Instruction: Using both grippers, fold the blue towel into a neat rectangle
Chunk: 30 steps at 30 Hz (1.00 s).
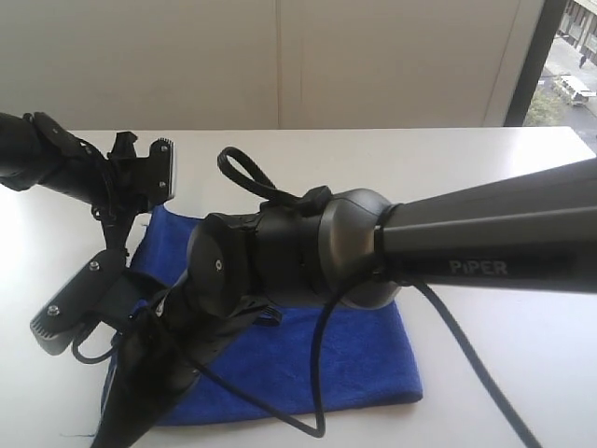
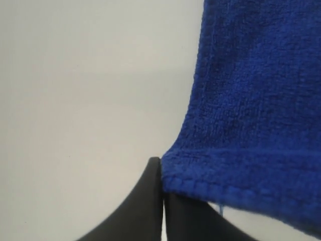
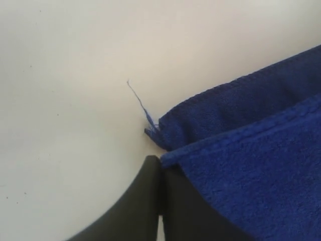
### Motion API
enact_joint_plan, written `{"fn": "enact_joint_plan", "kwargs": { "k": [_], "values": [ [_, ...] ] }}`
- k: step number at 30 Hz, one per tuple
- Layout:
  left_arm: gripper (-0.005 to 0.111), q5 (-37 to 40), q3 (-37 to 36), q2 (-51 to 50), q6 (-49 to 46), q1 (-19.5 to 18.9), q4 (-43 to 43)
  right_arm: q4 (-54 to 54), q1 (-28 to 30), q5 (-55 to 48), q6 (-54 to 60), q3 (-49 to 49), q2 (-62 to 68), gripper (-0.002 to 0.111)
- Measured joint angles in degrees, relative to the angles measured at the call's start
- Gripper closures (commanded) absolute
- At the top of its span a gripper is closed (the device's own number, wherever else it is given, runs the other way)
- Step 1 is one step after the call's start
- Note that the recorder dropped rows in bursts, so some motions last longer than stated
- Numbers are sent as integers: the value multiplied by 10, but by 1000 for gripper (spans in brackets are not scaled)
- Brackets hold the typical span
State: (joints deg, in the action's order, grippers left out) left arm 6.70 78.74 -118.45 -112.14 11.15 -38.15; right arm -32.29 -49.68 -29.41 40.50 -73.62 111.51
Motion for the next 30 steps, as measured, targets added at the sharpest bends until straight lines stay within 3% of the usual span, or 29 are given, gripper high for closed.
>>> {"fn": "enact_joint_plan", "kwargs": {
  "k": [13,15,20,23,30],
  "values": [
    [106,14,-2,0,0,-16,0,-78,0,9,51,0,39,105],
    [100,15,-2,0,0,-16,0,-101,0,11,70,0,40,98],
    [69,-2,-2,0,0,-16,0,-131,-3,-3,96,0,40,69],
    [54,-19,-2,0,0,-16,0,-137,-5,-3,100,0,40,57],
    [46,-72,-2,0,0,-16,0,-138,-6,-13,101,0,40,55]
  ]
}}
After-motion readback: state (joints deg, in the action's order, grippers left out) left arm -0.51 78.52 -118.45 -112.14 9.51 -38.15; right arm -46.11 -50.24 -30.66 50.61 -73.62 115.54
